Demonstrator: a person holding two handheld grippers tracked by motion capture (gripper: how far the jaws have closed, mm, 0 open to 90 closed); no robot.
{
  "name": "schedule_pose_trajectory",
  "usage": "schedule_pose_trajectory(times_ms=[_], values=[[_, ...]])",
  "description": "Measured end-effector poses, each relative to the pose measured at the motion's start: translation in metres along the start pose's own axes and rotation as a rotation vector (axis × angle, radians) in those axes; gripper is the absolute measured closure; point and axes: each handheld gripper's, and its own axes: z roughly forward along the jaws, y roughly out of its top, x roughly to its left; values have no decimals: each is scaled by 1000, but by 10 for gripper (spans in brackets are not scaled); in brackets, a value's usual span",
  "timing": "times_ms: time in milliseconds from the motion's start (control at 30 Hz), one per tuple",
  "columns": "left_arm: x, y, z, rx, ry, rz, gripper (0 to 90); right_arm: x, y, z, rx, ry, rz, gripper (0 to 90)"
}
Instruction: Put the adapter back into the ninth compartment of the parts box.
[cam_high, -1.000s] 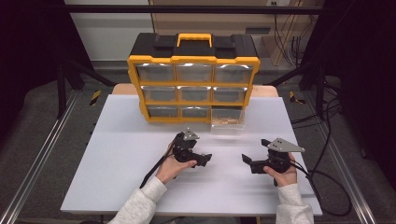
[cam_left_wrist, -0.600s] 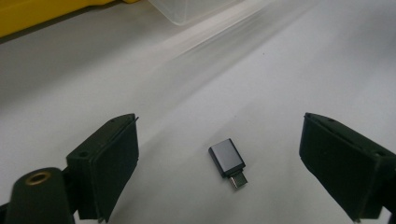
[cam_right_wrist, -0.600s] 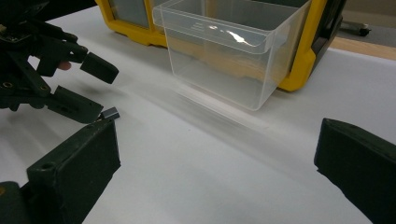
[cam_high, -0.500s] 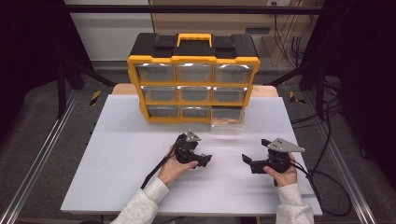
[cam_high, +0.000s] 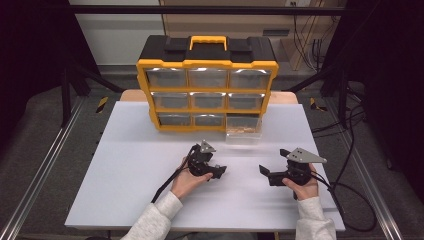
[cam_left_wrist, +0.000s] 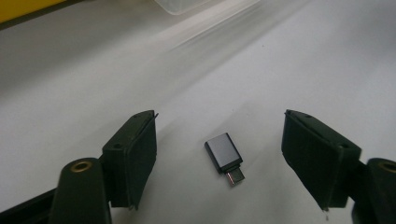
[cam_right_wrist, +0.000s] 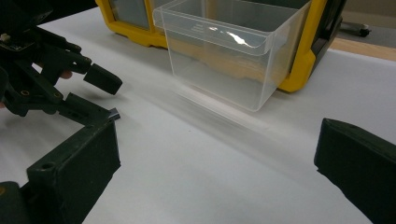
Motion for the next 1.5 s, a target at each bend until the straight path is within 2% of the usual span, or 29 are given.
schedule_pose_trajectory(times_ms=[267, 333, 500, 1033, 1500], values=[[-1, -1, 0, 5, -1, 8, 332, 0, 0, 1, 3, 1, 0, 5], [-2, -1, 0, 4, -5, -2, 356, 0, 0, 1, 4, 3, 1, 5], [-2, -1, 1, 17, 2, 1, 423, 0, 0, 0, 2, 3, 1, 5], [-4, -1, -1, 14, 14, 0, 579, 0, 0, 0, 3, 3, 2, 5], [-5, -2, 3, 14, 6, -5, 640, 0, 0, 0, 3, 4, 3, 6]])
